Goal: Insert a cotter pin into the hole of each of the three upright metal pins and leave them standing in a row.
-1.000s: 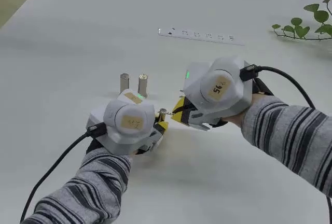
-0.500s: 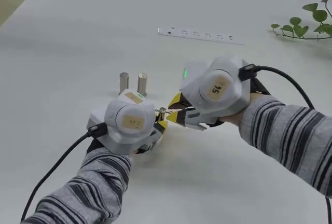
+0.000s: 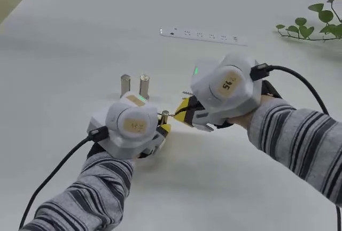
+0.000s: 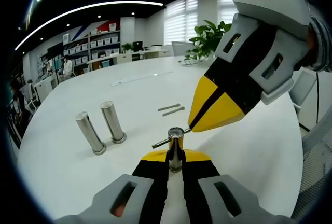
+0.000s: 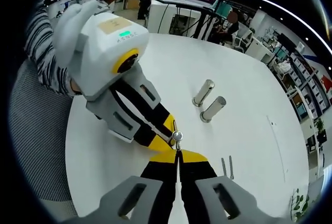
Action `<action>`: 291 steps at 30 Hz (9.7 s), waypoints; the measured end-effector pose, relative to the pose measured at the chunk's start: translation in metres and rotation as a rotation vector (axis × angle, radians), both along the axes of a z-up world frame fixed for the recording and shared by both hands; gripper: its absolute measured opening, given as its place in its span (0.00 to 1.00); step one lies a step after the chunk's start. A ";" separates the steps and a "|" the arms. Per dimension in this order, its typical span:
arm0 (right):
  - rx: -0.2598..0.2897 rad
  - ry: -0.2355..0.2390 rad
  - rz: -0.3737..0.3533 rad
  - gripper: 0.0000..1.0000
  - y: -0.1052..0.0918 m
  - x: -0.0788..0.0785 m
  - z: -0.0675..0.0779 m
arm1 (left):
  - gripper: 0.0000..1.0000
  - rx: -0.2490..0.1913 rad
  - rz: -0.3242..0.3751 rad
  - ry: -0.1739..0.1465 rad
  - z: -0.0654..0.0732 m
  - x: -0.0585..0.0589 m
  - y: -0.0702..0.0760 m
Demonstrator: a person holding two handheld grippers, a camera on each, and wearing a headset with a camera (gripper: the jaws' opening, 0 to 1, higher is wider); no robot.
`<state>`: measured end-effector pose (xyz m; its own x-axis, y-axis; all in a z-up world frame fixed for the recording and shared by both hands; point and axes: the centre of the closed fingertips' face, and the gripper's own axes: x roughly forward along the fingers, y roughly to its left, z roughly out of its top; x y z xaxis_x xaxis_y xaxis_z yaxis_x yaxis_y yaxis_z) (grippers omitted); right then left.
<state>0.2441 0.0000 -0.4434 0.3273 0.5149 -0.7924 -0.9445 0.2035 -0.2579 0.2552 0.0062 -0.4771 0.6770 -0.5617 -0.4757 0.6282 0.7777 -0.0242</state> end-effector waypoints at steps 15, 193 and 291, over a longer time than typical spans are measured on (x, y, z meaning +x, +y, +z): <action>0.047 0.022 -0.042 0.00 0.001 0.001 0.001 | 0.05 0.001 -0.004 -0.004 -0.001 0.001 0.000; 0.495 0.031 -0.530 0.09 0.014 0.064 -0.003 | 0.88 -0.037 0.081 -0.048 0.058 0.002 0.079; 0.138 0.196 -0.287 0.20 -0.069 0.065 -0.013 | 0.88 -0.024 0.047 -0.027 0.055 -0.002 0.069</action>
<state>0.3091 -0.0690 -0.4562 0.3229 0.5300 -0.7841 -0.8726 0.4876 -0.0297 0.2533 0.0748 -0.4220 0.7152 -0.5399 -0.4440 0.5917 0.8057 -0.0266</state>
